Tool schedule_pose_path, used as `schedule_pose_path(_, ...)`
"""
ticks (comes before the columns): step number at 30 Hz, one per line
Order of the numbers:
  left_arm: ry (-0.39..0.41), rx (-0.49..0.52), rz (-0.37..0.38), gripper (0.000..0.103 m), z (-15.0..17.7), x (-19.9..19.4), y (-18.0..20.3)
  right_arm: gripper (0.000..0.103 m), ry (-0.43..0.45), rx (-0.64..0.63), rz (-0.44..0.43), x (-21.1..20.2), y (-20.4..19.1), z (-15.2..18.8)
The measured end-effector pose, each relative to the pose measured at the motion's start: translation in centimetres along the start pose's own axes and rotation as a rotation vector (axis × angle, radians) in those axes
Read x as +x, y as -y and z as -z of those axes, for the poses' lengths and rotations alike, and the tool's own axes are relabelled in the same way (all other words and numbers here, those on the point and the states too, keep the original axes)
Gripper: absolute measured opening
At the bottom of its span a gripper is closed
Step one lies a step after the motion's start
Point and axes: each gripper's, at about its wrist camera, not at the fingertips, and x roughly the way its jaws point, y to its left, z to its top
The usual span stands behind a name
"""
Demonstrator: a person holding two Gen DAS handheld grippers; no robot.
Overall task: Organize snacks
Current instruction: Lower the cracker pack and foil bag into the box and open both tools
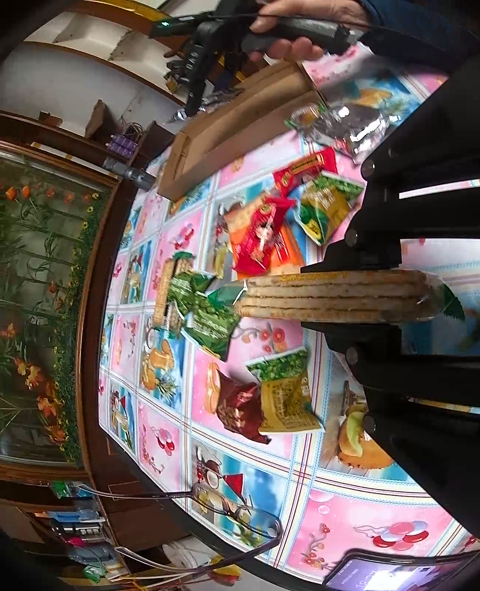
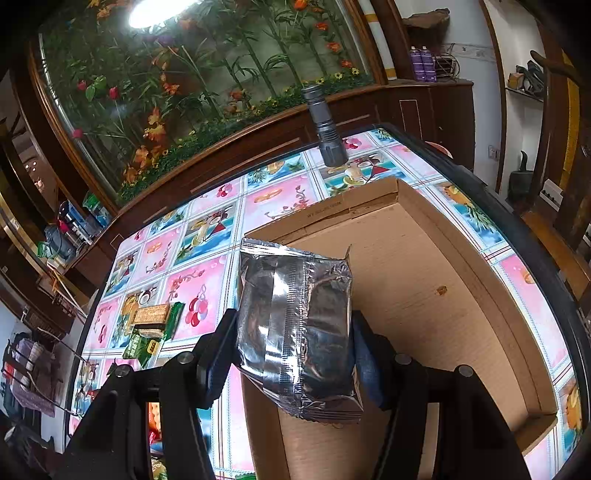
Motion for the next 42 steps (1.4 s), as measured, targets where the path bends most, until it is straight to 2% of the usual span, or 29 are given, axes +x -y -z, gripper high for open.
schedule_pose_path(14,0.048,0.028,0.118,0.018,-4.9,-1.9,5.0,0.063,0.005,0.025,0.014,0.1,2.3,-1.4)
schedule_pose_path(23,0.026,0.089,0.227,0.018,-10.2,0.4,12.4,0.063,-0.042,0.1,0.005,1.3,6.7,-3.3)
schedule_pose_path(27,0.013,0.121,0.279,0.018,-12.3,3.1,17.1,0.063,-0.047,0.155,0.005,1.5,9.1,-4.1)
schedule_pose_path(30,-0.009,0.117,0.309,0.018,-13.4,6.6,20.1,0.063,-0.055,0.179,0.001,1.6,10.2,-4.4)
schedule_pose_path(37,-0.105,0.081,0.314,0.018,-13.4,14.9,23.2,0.063,-0.078,0.191,0.016,2.4,11.7,-4.8)
schedule_pose_path(42,-0.161,0.087,0.3,0.018,-12.3,17.9,23.7,0.063,-0.105,0.171,0.026,3.2,11.4,-4.6)
